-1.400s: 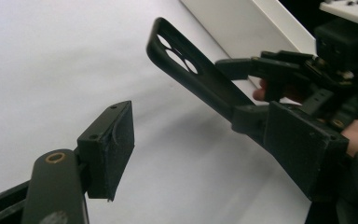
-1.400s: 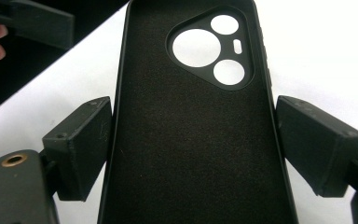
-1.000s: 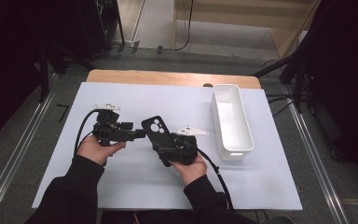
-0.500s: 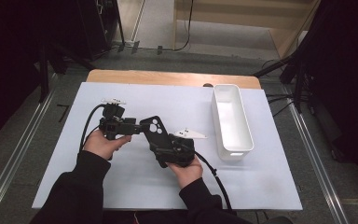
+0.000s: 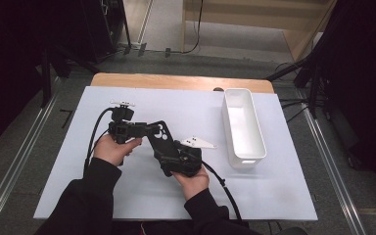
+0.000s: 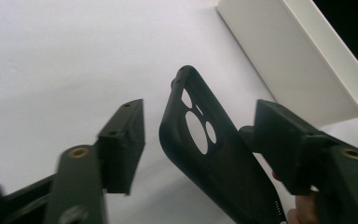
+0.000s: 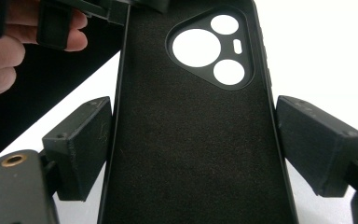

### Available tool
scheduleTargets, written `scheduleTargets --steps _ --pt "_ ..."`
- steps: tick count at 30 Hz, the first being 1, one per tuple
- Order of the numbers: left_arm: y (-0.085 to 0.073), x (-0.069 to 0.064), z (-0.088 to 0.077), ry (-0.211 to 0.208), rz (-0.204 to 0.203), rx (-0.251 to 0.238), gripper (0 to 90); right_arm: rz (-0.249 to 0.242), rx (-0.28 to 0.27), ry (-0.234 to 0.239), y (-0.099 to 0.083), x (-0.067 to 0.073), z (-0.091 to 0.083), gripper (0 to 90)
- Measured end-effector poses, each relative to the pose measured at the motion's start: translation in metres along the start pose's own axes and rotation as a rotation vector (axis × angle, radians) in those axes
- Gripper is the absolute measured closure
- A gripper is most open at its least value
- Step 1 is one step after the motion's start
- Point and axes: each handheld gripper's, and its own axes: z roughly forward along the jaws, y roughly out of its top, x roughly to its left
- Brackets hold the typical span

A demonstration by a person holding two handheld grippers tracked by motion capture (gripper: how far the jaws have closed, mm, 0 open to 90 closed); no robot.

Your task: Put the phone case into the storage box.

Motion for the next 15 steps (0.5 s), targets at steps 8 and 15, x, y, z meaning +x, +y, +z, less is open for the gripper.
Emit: scheduleTargets --steps 8,15 --pt "-0.0002 0.0048 0.0019 -0.057 -0.079 -0.01 54.6 0.001 -0.031 0.008 0.0014 0.002 -0.0023 12.4" --pt "0.0001 0.0067 0.0006 -0.088 -0.116 -0.026 70.9 -0.002 -0.06 0.022 0.0024 0.0025 -0.0036 12.4"
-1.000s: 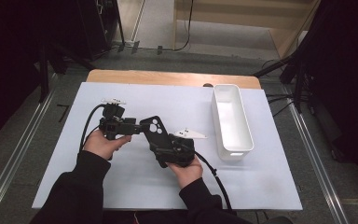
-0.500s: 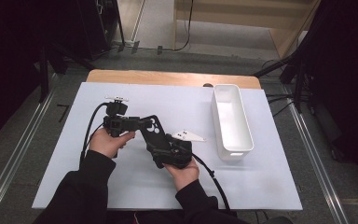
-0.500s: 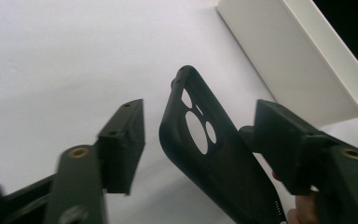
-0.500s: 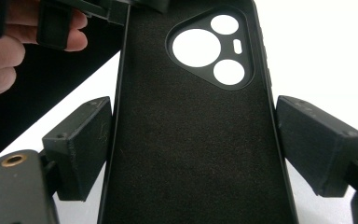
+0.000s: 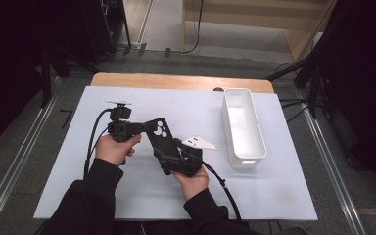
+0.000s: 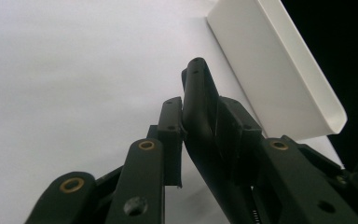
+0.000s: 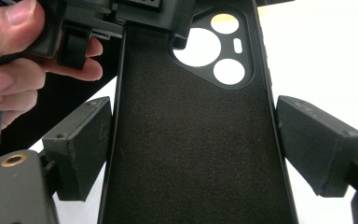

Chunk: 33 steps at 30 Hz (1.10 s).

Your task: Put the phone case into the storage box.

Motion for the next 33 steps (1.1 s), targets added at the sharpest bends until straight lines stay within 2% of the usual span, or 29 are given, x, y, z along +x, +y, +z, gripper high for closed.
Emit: scheduleTargets --steps 6,8,12,15,17,18,21,27,29,33 --pt "-0.001 0.002 -0.001 -0.045 -0.036 -0.021 74.4 -0.009 -0.005 -0.003 -0.001 0.001 0.001 11.9" --pt "-0.001 0.002 -0.002 -0.057 -0.036 -0.022 75.8 -0.036 -0.004 -0.008 -0.002 0.0 0.002 11.7" --pt "-0.001 -0.001 -0.002 -0.076 -0.051 -0.024 78.4 -0.057 0.004 -0.027 -0.003 0.001 0.003 11.2" --pt "-0.002 -0.002 -0.003 -0.076 -0.047 -0.037 79.0 -0.071 0.028 -0.015 -0.002 0.0 0.005 10.1" --pt "-0.002 -0.002 -0.004 -0.095 -0.06 -0.053 79.0 -0.076 0.031 0.007 0.0 -0.001 0.004 4.4" --pt "-0.001 -0.003 -0.007 -0.095 -0.052 -0.057 79.0 -0.076 0.028 0.014 0.001 -0.002 0.004 0.0" --pt "0.0 -0.006 -0.01 -0.085 -0.036 -0.066 79.0 -0.075 0.054 0.041 0.008 -0.007 0.001 0.0" --pt "0.0 -0.012 -0.015 -0.051 0.02 -0.088 78.9 -0.141 0.128 0.031 0.025 -0.006 -0.004 0.0" --pt "0.0 -0.014 -0.017 -0.033 0.049 -0.098 79.0 -0.144 0.145 0.028 0.029 -0.006 -0.005 0.0" --pt "0.0 -0.016 -0.02 -0.013 0.08 -0.113 78.9 -0.14 0.183 0.049 0.034 -0.008 -0.006 0.0"
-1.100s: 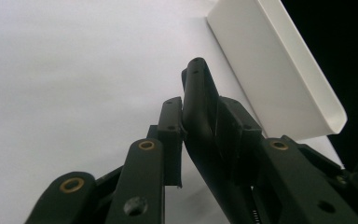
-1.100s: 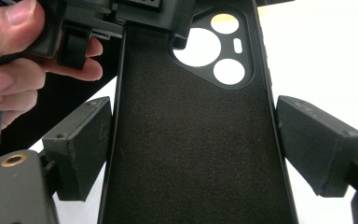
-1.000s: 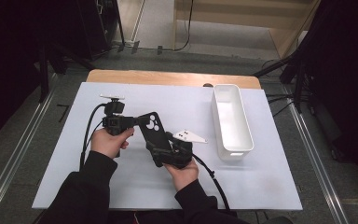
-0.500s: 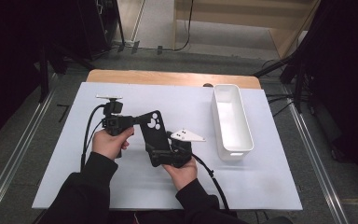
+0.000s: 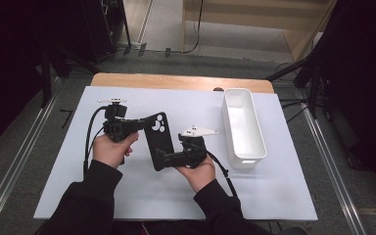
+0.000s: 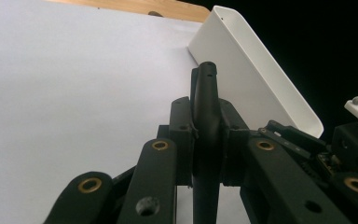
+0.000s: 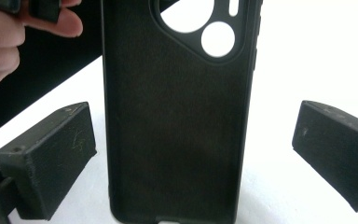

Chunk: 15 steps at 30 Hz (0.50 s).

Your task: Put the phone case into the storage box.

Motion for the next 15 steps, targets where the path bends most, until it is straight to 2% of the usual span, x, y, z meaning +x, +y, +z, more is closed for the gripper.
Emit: scheduleTargets --steps 12,15 --pt "-0.006 -0.008 -0.005 0.084 0.107 -0.071 78.9 -0.049 0.079 0.01 0.001 -0.009 -0.014 0.0" --pt "-0.008 -0.009 -0.005 0.09 0.115 -0.087 78.9 -0.058 0.088 0.003 -0.001 -0.01 -0.016 0.0"
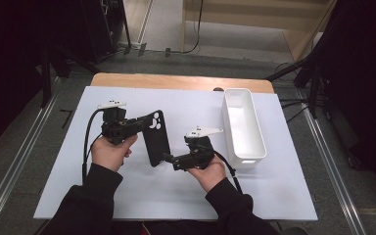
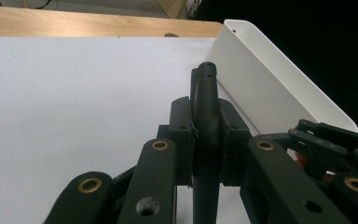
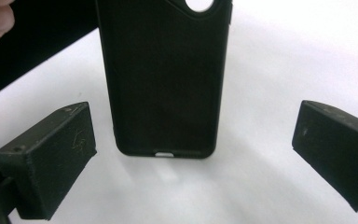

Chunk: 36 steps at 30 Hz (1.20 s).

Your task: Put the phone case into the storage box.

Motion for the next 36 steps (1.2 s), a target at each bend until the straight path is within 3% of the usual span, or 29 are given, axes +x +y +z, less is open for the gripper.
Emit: scheduleTargets --steps 3,10,20,36 --pt "-0.002 0.0 0.0 -0.006 0.002 -0.017 78.9 -0.009 -0.009 -0.006 -0.002 -0.002 -0.002 0.0" --pt "-0.009 -0.004 -0.001 -0.001 0.061 -0.066 78.9 -0.023 -0.015 -0.018 -0.003 -0.001 -0.006 0.0" --pt "-0.018 -0.011 0.002 -0.018 0.07 -0.117 78.9 -0.042 -0.049 -0.055 -0.002 -0.001 -0.009 0.0" --pt "-0.021 -0.022 0.009 -0.066 0.049 -0.079 78.9 -0.052 -0.05 -0.055 0.012 0.005 -0.011 0.0"
